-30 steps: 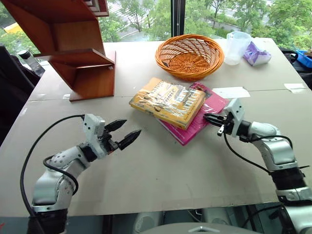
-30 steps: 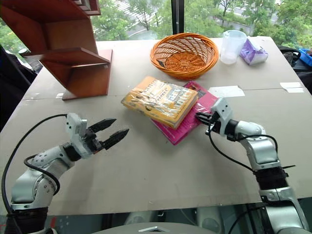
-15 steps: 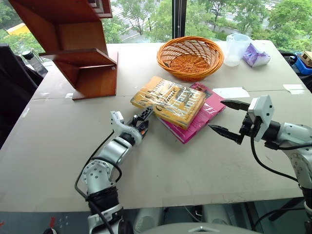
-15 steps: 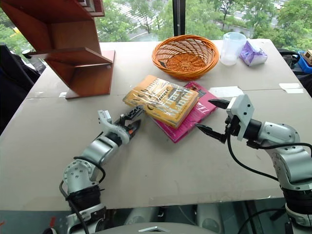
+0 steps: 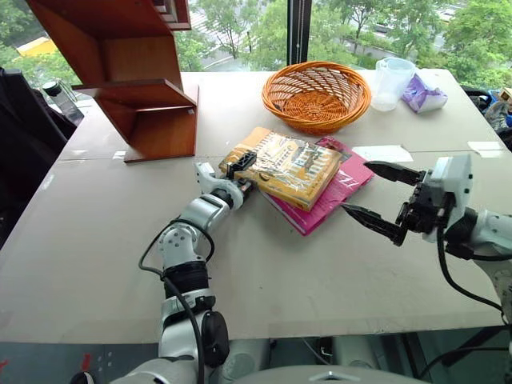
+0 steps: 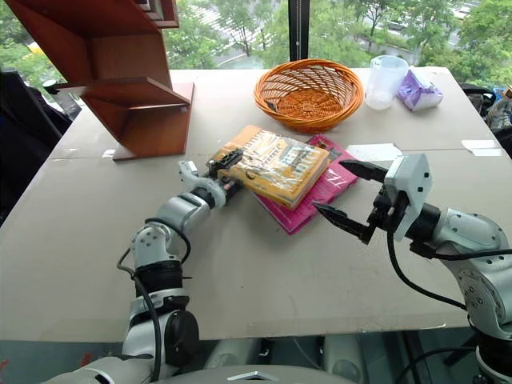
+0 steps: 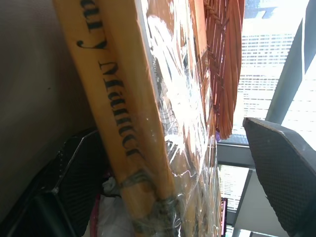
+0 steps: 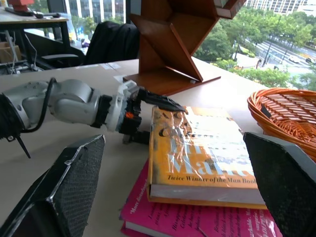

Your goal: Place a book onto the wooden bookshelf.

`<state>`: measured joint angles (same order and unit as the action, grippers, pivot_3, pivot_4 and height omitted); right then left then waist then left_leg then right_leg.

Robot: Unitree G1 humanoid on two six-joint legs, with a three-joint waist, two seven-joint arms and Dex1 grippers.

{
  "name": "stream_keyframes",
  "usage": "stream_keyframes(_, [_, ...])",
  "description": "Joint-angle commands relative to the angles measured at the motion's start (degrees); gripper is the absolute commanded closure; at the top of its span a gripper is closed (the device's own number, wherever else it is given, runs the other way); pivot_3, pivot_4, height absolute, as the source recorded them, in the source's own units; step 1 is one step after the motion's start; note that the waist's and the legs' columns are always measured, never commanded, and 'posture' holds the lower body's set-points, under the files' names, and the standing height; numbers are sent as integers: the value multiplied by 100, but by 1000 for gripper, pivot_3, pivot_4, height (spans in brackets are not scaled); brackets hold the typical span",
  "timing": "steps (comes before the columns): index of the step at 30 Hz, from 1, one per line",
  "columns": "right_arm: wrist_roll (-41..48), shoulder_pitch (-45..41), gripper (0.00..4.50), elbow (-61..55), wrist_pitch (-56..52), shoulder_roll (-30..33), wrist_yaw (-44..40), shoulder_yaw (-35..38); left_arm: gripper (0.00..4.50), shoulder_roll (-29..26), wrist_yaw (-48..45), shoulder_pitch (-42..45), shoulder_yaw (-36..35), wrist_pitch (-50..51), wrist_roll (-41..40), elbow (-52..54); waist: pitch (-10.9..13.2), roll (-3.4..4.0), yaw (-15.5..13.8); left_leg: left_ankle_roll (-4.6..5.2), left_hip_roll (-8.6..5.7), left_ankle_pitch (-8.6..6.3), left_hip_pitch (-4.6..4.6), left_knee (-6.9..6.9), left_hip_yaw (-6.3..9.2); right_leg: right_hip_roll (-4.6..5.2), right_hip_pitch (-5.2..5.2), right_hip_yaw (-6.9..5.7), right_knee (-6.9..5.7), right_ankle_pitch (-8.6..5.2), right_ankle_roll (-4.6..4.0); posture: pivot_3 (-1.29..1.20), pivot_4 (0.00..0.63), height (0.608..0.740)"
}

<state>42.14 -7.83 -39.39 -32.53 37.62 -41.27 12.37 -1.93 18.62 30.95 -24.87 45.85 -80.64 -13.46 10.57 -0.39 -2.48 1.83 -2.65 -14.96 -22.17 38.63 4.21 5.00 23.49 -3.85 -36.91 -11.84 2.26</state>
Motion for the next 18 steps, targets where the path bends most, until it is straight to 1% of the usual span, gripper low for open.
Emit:
stream_keyframes(1, [109, 53, 0, -219, -4, 156, 51, 180, 1670, 25, -24, -5, 184, 703, -291, -200, 1, -1, -2, 0, -1, 0, -1, 0, 0, 0, 0, 0, 2, 0, 0, 0, 150, 740])
stream_keyframes(2, [95, 79, 0, -233, -2, 204, 46, 169, 2130, 16, 12, -13, 162, 832, -381, -200, 1, -1, -2, 0, -2, 0, -5, 0, 1, 0, 1, 0, 5, 0, 1, 0, 150, 740])
stream_keyframes(3, [93, 99, 0, -252, 4, 234, 53, 161, 2356, 11, 55, -38, 121, 888, -426, -177, 1, -2, -2, 0, -3, 0, -7, 0, 1, 1, 2, 0, 7, 0, 1, 0, 150, 740])
stream_keyframes(5, [157, 87, 0, -281, 0, 263, 90, 141, 3189, -32, 121, -103, -10, 839, -466, -89, 0, -2, 2, 0, -4, -1, -9, 0, 0, 3, 2, 3, 12, 1, 0, 0, 150, 740])
stream_keyframes(6, [193, 70, 0, -288, -9, 267, 111, 137, 3481, -65, 126, -127, -63, 787, -476, -36, 0, -2, 8, 0, -4, -1, -9, 0, 0, 3, 2, 4, 12, 1, 0, 0, 150, 740])
stream_keyframes(7, [232, 57, 0, -295, -28, 274, 133, 142, 3989, -119, 102, -152, -94, 745, -474, 63, 0, -2, 15, 0, -3, -1, -10, -1, 0, 4, 3, 4, 12, 1, 0, 0, 150, 740])
stream_keyframes(9, [270, 49, 0, -281, -43, 303, 142, 155, 4370, -227, -48, -155, -217, 589, -621, 537, 3, -7, 36, -1, -1, -1, -9, -3, 0, 3, 4, 5, 12, 0, 0, 0, 150, 740])
stream_keyframes(12, [330, 48, 0, -203, -39, 371, 102, 229, 4383, -482, -326, -124, -309, 502, -1023, 1591, 11, -19, 70, -1, 7, -1, -12, -7, -3, 0, 13, 8, 12, 0, -1, 0, 150, 740])
stream_keyframes(13, [351, 31, 0, -160, -33, 394, 82, 260, 4383, -697, -570, -122, -217, 507, -848, 2005, 17, -30, 85, -2, 8, -1, -15, -8, -2, -1, 18, 8, 11, 1, -1, 0, 150, 740])
stream_keyframes(14, [374, -11, 0, -103, -28, 419, 66, 282, 4383, -945, -788, -97, -93, 431, -528, 2416, 22, -38, 95, -5, 11, 1, -32, -8, -2, -3, 36, 8, 9, 3, -6, 0, 150, 740])
stream_keyframes(15, [391, -76, 0, -21, -12, 453, 35, 309, 4383, -1301, -991, -12, 108, 331, -23, 2825, 23, -39, 101, -22, 14, 11, -44, -7, 0, -7, 48, 5, 9, 16, -26, 0, 150, 740])
stream_keyframes(16, [393, -154, 0, 83, 20, 494, -13, 347, 4383, -1643, -1282, 120, 293, 164, 454, 3238, 23, -39, 103, -38, 14, 20, -48, -8, 0, -8, 51, 6, 9, 16, -27, 0, 150, 740])
stream_keyframes(17, [395, -229, 0, 188, 83, 509, -72, 397, 4383, -1967, -1497, 246, 470, -73, 975, 3553, 23, -40, 101, -39, 13, 21, -48, -10, -3, -8, 52, 7, 11, 16, -28, 0, 150, 740])
stream_keyframes(18, [422, -325, 0, 331, 140, 513, -138, 459, 4383, -2416, -1723, 363, 752, -244, 1611, 3844, 25, -43, 88, -39, 11, 21, -48, -11, -6, -7, 52, 10, 12, 17, -28, 0, 150, 740])
